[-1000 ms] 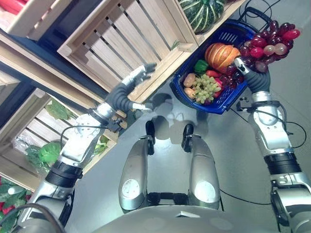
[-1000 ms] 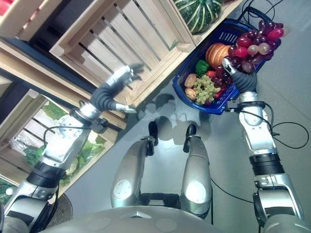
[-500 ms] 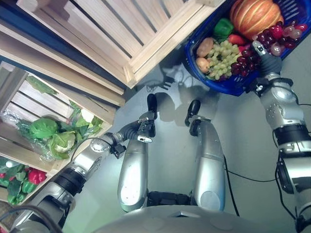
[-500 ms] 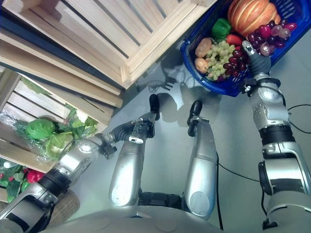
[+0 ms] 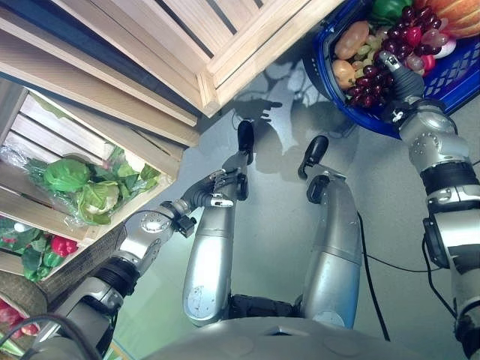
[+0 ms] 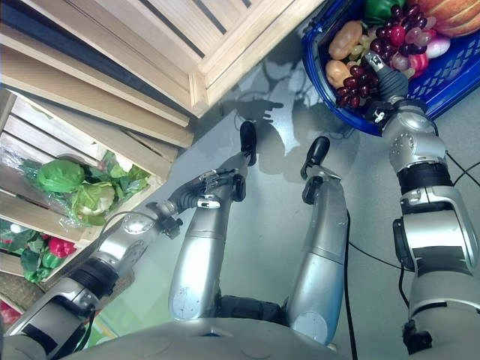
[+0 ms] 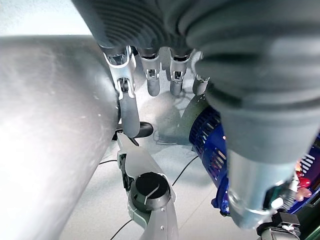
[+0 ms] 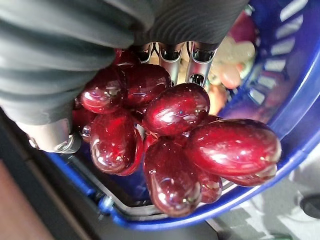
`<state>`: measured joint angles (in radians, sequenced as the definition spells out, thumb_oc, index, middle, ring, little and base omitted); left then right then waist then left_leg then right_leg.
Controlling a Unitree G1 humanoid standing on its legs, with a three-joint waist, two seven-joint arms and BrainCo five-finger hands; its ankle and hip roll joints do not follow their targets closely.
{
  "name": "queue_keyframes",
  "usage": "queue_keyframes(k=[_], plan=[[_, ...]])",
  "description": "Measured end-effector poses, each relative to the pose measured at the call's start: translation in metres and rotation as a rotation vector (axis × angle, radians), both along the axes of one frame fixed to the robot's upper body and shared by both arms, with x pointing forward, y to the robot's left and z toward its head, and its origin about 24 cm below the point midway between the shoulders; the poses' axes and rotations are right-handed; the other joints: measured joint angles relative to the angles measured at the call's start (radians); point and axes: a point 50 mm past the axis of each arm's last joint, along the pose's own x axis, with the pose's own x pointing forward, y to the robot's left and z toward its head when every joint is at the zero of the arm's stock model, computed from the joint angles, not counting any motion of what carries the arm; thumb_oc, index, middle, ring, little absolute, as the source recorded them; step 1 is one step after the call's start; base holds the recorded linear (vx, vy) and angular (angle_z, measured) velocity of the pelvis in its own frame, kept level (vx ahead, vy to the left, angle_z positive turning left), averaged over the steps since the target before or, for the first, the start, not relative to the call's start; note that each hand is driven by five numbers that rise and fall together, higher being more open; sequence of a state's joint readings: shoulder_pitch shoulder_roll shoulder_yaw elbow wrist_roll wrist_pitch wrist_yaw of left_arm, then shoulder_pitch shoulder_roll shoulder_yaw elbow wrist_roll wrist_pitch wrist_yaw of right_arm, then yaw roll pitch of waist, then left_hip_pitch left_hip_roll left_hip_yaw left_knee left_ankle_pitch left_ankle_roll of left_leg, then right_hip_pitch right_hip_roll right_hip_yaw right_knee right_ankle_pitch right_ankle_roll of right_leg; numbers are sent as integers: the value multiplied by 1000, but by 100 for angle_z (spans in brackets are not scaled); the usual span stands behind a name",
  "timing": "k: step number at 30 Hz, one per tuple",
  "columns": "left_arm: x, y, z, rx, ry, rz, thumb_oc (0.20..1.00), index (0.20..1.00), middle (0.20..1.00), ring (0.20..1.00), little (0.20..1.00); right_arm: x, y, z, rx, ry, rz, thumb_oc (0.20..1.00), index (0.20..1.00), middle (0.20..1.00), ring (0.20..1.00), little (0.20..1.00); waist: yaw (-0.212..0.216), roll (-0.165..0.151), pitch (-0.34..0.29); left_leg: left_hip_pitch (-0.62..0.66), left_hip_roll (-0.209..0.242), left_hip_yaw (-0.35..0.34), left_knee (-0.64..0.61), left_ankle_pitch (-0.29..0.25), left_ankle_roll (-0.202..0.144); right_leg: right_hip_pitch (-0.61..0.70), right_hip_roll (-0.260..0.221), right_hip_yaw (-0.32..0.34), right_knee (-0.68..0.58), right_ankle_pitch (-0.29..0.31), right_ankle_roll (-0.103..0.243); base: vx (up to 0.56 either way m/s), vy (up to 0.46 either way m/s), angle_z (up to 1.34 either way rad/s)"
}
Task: Pick up fruits and vegetables into the basket
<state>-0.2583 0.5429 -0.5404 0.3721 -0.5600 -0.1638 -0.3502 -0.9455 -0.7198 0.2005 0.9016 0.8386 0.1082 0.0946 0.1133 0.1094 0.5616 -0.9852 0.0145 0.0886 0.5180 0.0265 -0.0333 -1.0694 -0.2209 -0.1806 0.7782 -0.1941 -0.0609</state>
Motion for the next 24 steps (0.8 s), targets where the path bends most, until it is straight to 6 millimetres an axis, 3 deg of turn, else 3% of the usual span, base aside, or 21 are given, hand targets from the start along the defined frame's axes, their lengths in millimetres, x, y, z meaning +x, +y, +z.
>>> queue_keyframes(k=[2,3,4,14,19,24], plan=[[3,-3,0,-8,-2,2,1000,1000,1000,1000,1000,1,-4,-2,68,19,-18,200,200,200,200,200,4,0,0,-8,0,0,0,-1,0,-10,1,1,-1,0,0,0,0,0],[4,-5,0,-13,-2,5,1000,1000,1000,1000,1000,1,-4,-4,94,21,-31,567,567,567,567,567,4,0,0,-9,0,-1,0,-2,0,-9,1,1,-3,0,0,0,0,0],[4,-8,0,-20,-4,9,1000,1000,1000,1000,1000,1,-5,-6,142,17,-56,1000,1000,1000,1000,1000,4,0,0,-9,0,-1,-1,-2,0,-9,1,2,-5,0,0,0,0,0],[2,-18,-9,-27,11,21,1000,1000,1000,1000,1000,-5,-15,-21,252,-61,-304,1000,1000,1000,1000,1000,-1,1,0,39,0,0,-23,2,-3,36,7,1,-25,1,1,-30,50,-1],[-9,-26,-23,-1,69,-22,1000,1000,1000,1000,1000,-15,1,-63,235,-18,-281,1000,1000,1000,1000,1000,-17,0,0,150,-1,4,-89,8,-4,141,12,-7,-76,8,7,-34,118,-2],[-27,-20,-44,13,168,-8,1000,1000,1000,1000,1000,-45,26,-132,228,69,-232,1000,1000,1000,1000,1000,-61,0,0,323,0,8,-171,12,-4,313,29,-12,-155,17,21,-30,112,-6]])
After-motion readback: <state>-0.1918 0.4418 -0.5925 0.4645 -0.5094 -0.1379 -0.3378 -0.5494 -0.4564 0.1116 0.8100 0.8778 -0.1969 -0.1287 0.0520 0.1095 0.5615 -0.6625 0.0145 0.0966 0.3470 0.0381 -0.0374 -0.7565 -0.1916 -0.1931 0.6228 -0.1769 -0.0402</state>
